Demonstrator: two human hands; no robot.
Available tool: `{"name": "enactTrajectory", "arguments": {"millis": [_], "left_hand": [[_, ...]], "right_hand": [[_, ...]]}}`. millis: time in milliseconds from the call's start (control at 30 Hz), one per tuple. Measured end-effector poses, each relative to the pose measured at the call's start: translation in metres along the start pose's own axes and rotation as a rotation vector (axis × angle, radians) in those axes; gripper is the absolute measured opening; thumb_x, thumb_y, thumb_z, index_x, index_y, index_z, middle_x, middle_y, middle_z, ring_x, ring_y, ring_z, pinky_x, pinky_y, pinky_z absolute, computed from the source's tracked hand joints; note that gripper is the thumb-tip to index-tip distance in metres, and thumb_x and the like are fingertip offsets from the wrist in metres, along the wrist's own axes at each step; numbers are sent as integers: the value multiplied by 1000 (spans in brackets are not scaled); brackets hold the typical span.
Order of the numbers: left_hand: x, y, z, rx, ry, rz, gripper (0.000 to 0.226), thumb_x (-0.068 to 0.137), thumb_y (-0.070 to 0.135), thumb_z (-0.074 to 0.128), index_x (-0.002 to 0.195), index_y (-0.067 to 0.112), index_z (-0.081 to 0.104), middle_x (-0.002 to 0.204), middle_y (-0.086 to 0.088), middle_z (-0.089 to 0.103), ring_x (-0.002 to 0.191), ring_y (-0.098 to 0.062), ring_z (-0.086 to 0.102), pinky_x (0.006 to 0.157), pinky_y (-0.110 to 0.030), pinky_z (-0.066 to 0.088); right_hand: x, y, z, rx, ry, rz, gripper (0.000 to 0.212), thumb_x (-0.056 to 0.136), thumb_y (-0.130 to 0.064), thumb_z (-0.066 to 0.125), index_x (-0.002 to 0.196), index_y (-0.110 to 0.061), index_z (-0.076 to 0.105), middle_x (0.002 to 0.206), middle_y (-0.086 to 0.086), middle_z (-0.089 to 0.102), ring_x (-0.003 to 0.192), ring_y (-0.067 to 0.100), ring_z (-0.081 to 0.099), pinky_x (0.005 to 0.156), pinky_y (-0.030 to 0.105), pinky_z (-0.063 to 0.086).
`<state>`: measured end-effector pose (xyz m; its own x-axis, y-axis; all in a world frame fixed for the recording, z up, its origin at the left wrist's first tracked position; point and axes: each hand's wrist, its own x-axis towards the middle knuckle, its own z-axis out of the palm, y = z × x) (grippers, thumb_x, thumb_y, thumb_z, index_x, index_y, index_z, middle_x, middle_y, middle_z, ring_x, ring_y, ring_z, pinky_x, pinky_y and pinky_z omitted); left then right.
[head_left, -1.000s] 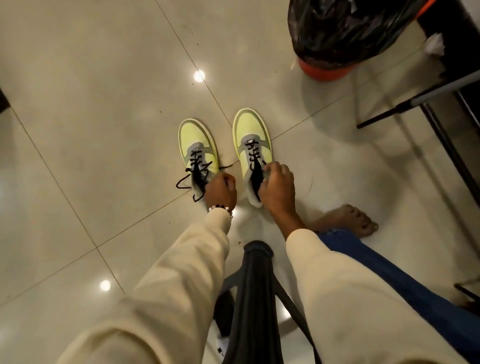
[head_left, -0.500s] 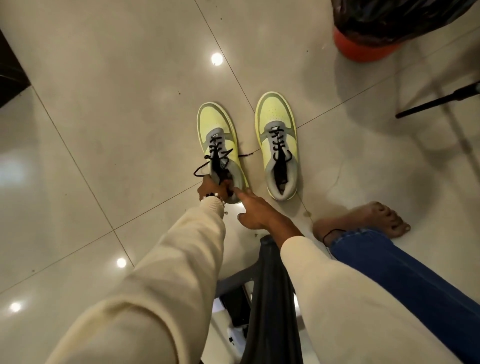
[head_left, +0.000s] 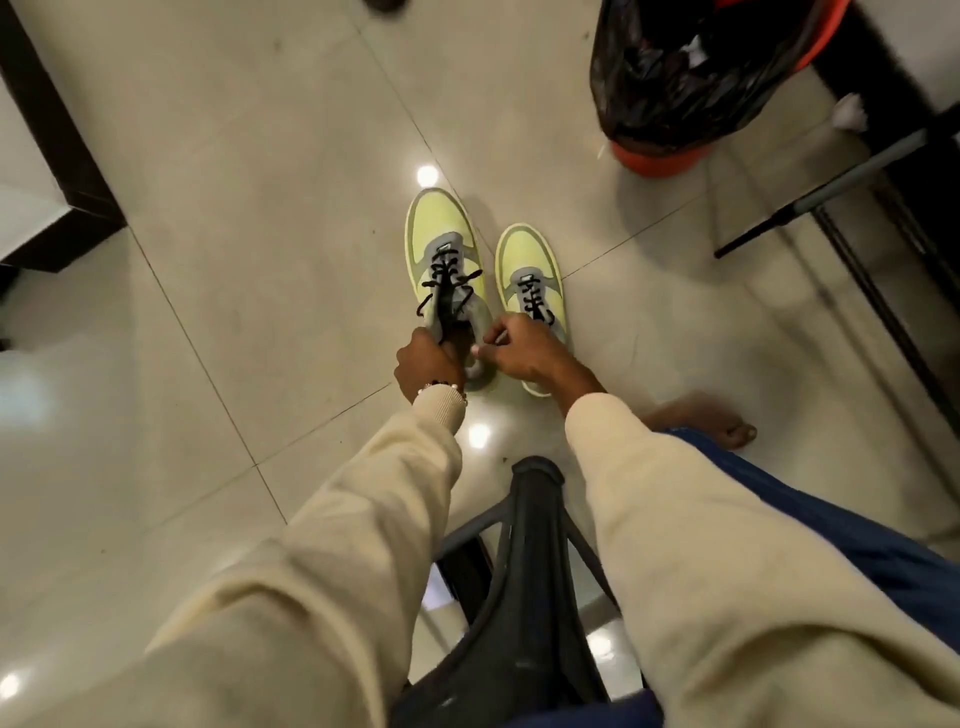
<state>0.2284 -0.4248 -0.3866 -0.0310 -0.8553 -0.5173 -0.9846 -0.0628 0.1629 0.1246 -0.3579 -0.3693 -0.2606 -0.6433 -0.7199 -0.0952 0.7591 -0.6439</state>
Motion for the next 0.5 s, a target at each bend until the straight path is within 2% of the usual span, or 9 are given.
{"name": "enactTrajectory", "arguments": {"millis": [133,233,300,367,500], "left_hand": [[-41,32,-41,-125,81,146,29,90,23,50,110,6,61,106,-24,64,101,-43,56,78,-38,43],[-89,65,-71,-202,117,295,28,89,25,51,106,7,64,102,-21,66,101,-41,55,78,-37,42],[-122,87,-88,-236,144,387,28,89,27,52,105,9,66,101,-19,67,99,-41,56,78,-37,43],[-162,107,-106,-273,170,495,29,89,30,54,107,12,68,100,-19,68,98,-42,58,76,-37,44],[-247,137,-133,-376,216,722,31,86,34,58,110,20,71,96,-19,69,93,-42,60,74,-36,47]], "right_hand": [[-41,-25,-38,19,231,-56,53,84,-32,69,125,-10,44,121,13,58,107,28,57,88,32,47],[-88,-34,-77,83,361,-56,63,80,-37,72,130,-13,42,121,15,58,104,31,61,88,43,53],[-121,-38,-102,80,449,-86,62,79,-38,73,128,-13,46,117,14,60,99,30,62,83,44,54],[-165,-38,-125,84,605,-133,57,78,-38,73,122,-11,50,114,12,61,97,29,62,81,43,54],[-259,-27,-157,129,908,-188,47,77,-37,71,113,-12,55,103,7,63,92,23,59,76,33,49]]}}
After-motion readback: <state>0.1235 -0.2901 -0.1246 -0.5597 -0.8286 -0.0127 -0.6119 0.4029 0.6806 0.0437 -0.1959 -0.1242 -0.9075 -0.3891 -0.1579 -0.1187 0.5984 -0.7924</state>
